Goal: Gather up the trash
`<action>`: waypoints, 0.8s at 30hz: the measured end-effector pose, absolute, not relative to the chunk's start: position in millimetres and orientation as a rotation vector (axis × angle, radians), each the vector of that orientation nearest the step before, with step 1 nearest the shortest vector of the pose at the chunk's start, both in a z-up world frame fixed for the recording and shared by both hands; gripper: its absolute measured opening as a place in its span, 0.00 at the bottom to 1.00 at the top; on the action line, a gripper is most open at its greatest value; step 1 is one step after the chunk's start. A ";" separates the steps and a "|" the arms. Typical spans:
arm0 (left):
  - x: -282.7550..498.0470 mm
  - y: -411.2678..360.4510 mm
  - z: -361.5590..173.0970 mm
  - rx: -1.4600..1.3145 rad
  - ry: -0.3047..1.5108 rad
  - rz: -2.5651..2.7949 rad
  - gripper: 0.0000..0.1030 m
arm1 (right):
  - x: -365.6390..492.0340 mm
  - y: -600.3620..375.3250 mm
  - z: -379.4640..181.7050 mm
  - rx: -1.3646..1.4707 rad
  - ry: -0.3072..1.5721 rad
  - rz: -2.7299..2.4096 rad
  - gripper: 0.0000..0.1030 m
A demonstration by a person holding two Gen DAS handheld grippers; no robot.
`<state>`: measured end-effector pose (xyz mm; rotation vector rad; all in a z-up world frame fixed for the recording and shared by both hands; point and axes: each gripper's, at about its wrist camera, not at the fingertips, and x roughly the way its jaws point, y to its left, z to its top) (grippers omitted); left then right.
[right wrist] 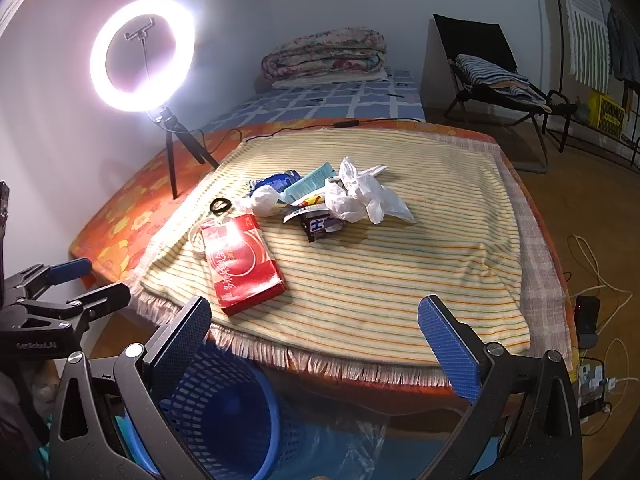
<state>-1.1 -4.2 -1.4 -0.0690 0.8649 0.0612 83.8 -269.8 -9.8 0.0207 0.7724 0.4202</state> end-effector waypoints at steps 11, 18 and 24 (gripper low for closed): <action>-0.9 -3.6 -1.6 -0.069 0.866 0.063 0.99 | 83.5 -272.8 -10.9 0.024 0.775 0.416 0.99; -1.1 -3.7 -1.6 -0.068 0.866 0.063 0.99 | 83.2 -273.4 -10.6 0.025 0.776 0.417 0.99; -1.2 -3.9 -2.4 -0.066 0.867 0.062 0.99 | 82.8 -273.5 -11.2 0.025 0.776 0.416 0.99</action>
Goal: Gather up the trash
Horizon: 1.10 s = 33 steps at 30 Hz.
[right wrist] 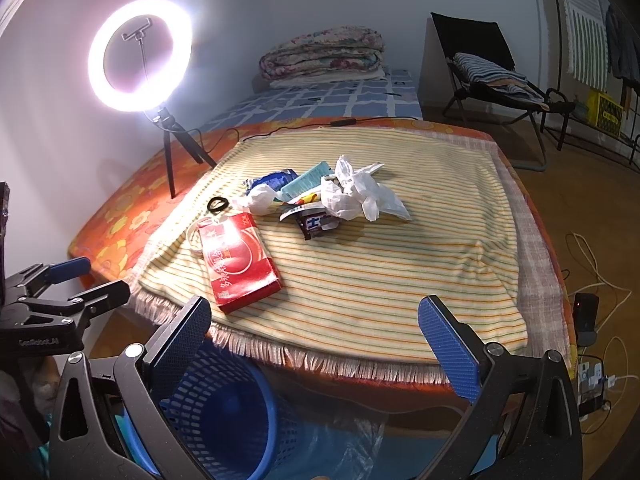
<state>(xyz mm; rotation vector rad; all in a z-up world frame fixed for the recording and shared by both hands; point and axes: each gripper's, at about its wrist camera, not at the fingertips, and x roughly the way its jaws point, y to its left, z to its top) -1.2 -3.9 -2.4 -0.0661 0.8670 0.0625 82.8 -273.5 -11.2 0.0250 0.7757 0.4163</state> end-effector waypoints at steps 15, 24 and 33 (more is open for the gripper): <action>-1.1 -4.0 -1.9 -0.062 0.868 0.064 0.99 | 82.2 -275.1 -11.5 0.023 0.778 0.415 0.99; -0.9 -4.1 -1.4 -0.061 0.867 0.065 0.99 | 82.7 -274.7 -11.8 0.022 0.779 0.416 0.99; -0.9 -4.5 -1.5 -0.060 0.868 0.066 0.99 | 80.8 -274.7 -14.2 0.021 0.785 0.416 0.99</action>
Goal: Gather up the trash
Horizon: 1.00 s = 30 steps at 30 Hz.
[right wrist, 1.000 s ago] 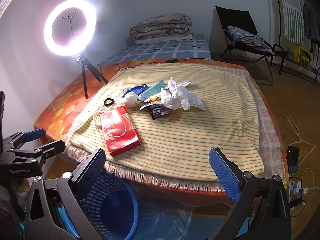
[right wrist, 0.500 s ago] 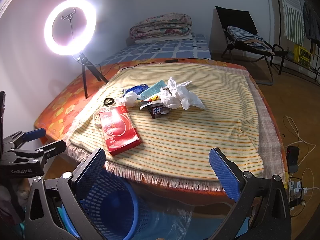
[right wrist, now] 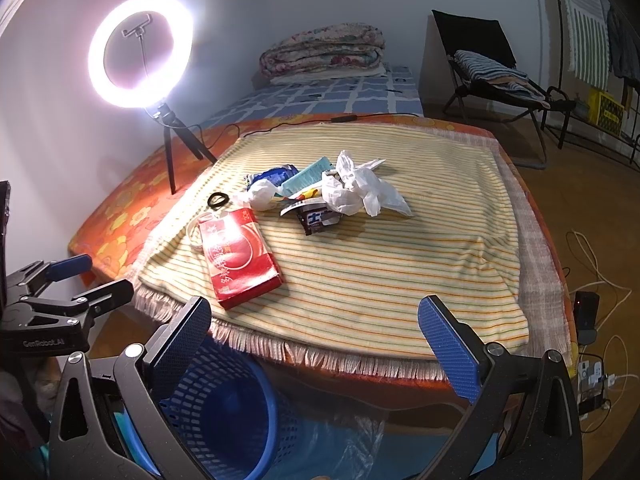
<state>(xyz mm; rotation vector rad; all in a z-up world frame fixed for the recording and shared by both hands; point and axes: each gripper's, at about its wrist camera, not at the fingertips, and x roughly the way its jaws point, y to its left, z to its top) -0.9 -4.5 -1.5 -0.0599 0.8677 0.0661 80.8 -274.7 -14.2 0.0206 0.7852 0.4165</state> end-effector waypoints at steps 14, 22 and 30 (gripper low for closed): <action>-2.1 -5.4 -3.3 -0.057 0.870 0.070 0.99 | 81.0 -276.0 -17.6 0.020 0.791 0.402 0.99; -0.5 10.4 -9.2 -0.082 0.883 0.080 0.99 | 85.7 -278.7 -17.3 -0.001 0.735 0.366 0.99; 18.1 54.2 -11.6 -0.149 0.921 0.127 0.99 | 110.5 -289.5 -15.7 0.023 0.749 0.353 0.99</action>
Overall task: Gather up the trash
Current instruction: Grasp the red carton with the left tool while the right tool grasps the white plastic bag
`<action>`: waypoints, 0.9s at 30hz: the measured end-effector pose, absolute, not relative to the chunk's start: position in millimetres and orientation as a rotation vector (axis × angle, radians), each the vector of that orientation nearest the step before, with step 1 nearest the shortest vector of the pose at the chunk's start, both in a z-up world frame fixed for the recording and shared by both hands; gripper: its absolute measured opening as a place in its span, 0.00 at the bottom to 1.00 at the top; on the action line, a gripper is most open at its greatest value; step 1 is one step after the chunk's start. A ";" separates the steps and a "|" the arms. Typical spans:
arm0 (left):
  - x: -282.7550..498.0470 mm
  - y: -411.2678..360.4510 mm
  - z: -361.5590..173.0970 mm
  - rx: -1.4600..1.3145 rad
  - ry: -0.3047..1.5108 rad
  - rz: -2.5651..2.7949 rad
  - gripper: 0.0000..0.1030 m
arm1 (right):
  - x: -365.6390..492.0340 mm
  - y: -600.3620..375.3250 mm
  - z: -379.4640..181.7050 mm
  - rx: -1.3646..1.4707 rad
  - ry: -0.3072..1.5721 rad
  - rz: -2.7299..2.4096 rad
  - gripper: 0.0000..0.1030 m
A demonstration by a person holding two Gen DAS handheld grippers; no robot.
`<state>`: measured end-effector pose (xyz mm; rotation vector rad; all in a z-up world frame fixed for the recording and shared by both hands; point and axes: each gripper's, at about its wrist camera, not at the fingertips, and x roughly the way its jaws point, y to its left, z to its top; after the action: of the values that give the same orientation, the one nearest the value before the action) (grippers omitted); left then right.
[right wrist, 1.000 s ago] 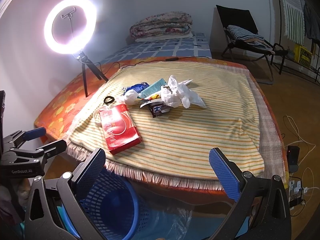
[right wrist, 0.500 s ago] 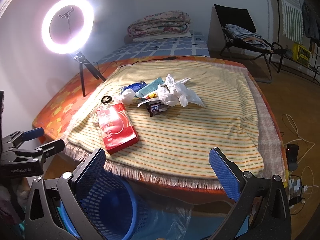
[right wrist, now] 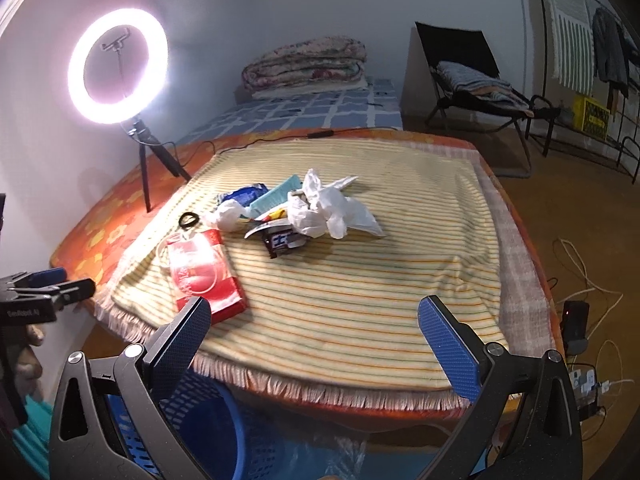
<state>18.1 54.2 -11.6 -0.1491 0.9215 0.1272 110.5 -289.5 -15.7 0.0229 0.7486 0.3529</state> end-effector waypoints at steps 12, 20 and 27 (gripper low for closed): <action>66.6 86.1 -8.9 -0.220 0.998 0.139 0.83 | 186.1 -278.2 -6.2 0.016 0.774 0.359 0.99; 100.9 76.0 -34.3 -0.298 1.107 0.037 0.76 | 228.7 -266.0 -19.9 0.006 0.813 0.351 0.99; 119.3 54.6 -71.6 -0.376 1.250 -0.061 0.67 | 247.9 -263.9 -36.2 -0.027 0.856 0.331 0.99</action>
<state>119.3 54.6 -71.6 -0.3764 1.2496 -0.0606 247.9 -263.9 -36.2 -0.0269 0.8564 0.3307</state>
